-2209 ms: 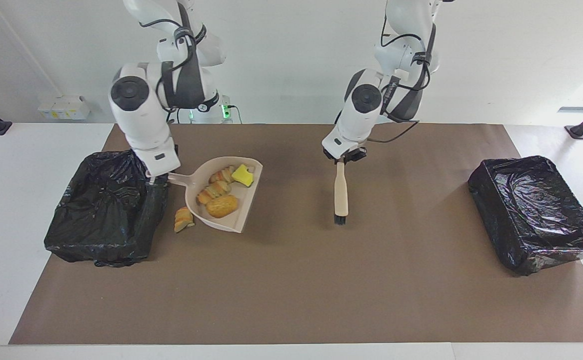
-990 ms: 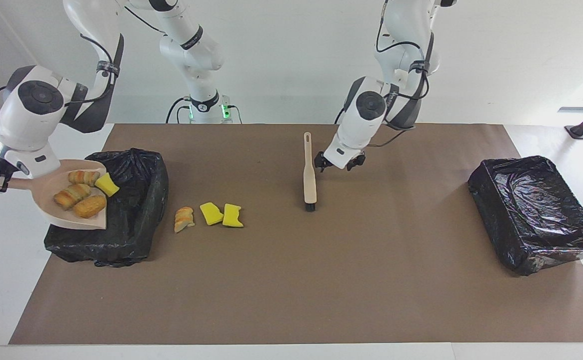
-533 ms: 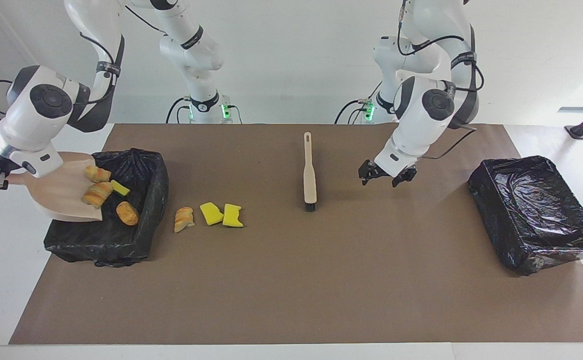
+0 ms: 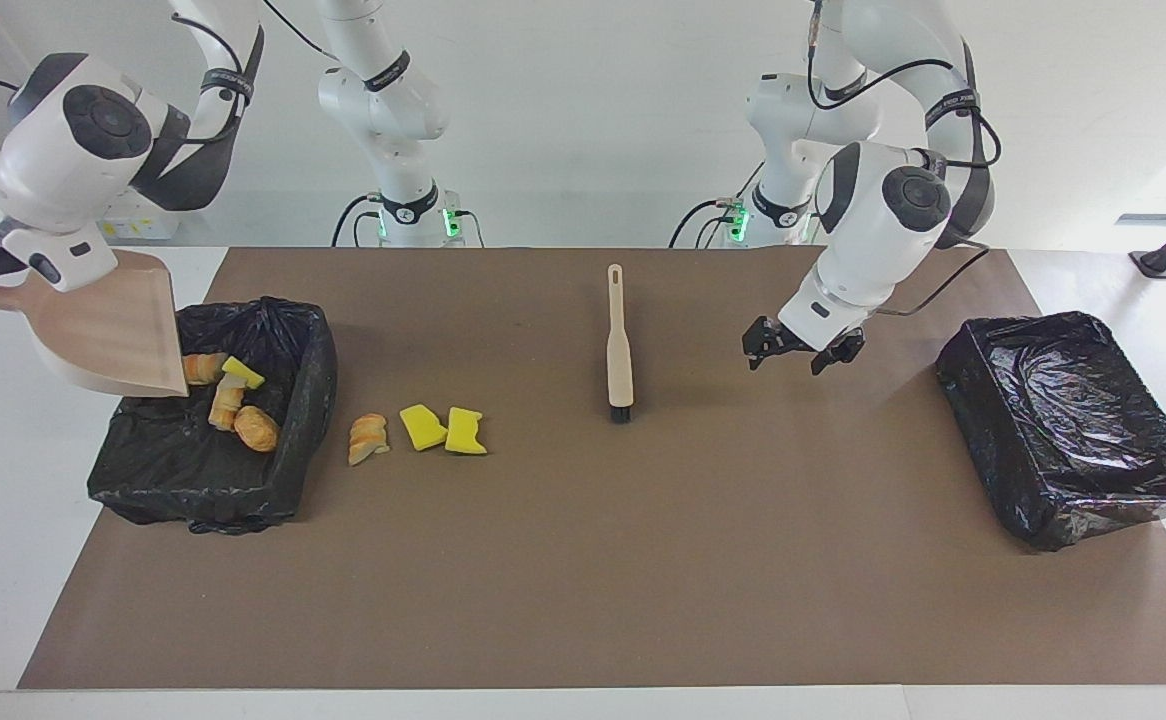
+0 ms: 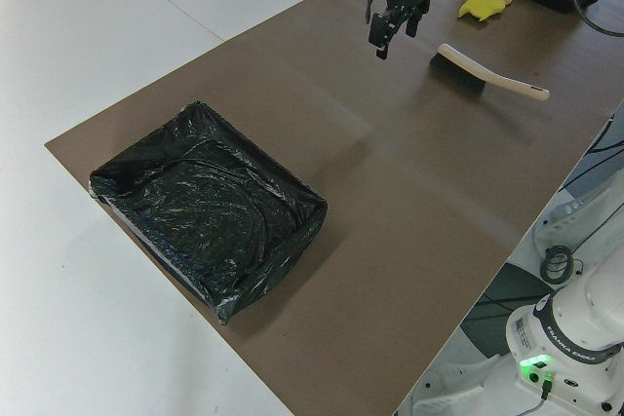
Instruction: Sweep and dump trash in bin
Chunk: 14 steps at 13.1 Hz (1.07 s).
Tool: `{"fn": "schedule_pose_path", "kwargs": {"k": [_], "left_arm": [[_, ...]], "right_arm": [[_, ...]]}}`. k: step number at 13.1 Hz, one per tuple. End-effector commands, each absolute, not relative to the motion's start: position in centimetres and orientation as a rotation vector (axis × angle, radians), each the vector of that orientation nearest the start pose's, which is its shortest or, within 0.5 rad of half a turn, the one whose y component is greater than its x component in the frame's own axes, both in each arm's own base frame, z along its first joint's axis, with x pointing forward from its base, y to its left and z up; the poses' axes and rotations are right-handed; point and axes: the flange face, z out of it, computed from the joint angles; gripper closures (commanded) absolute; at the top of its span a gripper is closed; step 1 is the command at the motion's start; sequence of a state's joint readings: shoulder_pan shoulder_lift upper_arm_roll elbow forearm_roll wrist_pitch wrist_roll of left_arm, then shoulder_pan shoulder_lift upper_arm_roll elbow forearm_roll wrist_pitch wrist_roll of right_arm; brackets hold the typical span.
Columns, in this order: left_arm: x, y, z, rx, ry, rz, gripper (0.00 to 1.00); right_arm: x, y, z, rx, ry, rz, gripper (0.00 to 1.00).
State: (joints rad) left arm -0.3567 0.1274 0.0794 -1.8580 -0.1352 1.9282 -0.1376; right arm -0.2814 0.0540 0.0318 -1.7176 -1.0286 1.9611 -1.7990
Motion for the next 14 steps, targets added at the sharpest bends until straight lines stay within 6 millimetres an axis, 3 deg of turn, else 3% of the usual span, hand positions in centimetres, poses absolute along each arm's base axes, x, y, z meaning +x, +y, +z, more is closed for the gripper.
{"fn": "schedule_pose_path", "kwargs": {"k": [1, 3, 4, 6, 8, 9, 13, 14], "left_arm": [[56.5, -15.8, 45.0, -3.220, 0.146, 0.136, 0.00], [57.4, -14.1, 46.4, -3.219, 0.203, 0.079, 0.00], [58.1, -13.1, 47.2, -3.218, 0.247, 0.048, 0.00], [59.2, -8.7, 48.1, -3.220, 0.190, 0.035, 0.00], [59.4, -4.7, 50.5, -3.220, 0.097, 0.045, 0.00], [59.0, -3.5, 52.7, -3.214, 0.078, 0.046, 0.00], [55.0, -1.7, 58.6, -3.186, 0.042, 0.088, 0.00], [53.4, -2.4, 60.2, -3.183, 0.060, 0.082, 0.00]], "right_arm": [[56.0, -16.5, 61.8, 1.665, 1.729, -0.844, 1.00], [55.7, -12.6, 60.9, 1.960, 1.536, -0.732, 1.00], [55.2, -11.8, 60.0, 2.142, 1.444, -0.652, 1.00], [54.7, -9.1, 58.2, 2.471, 1.269, -0.506, 1.00], [54.9, -3.0, 56.4, 2.722, 0.941, -0.437, 1.00], [55.0, 1.0, 55.4, 2.826, 0.721, -0.406, 1.00], [57.1, 13.5, 49.2, 3.077, 0.280, -0.386, 1.00], [57.9, 15.9, 48.0, 3.142, 0.177, -0.339, 1.00]]}}
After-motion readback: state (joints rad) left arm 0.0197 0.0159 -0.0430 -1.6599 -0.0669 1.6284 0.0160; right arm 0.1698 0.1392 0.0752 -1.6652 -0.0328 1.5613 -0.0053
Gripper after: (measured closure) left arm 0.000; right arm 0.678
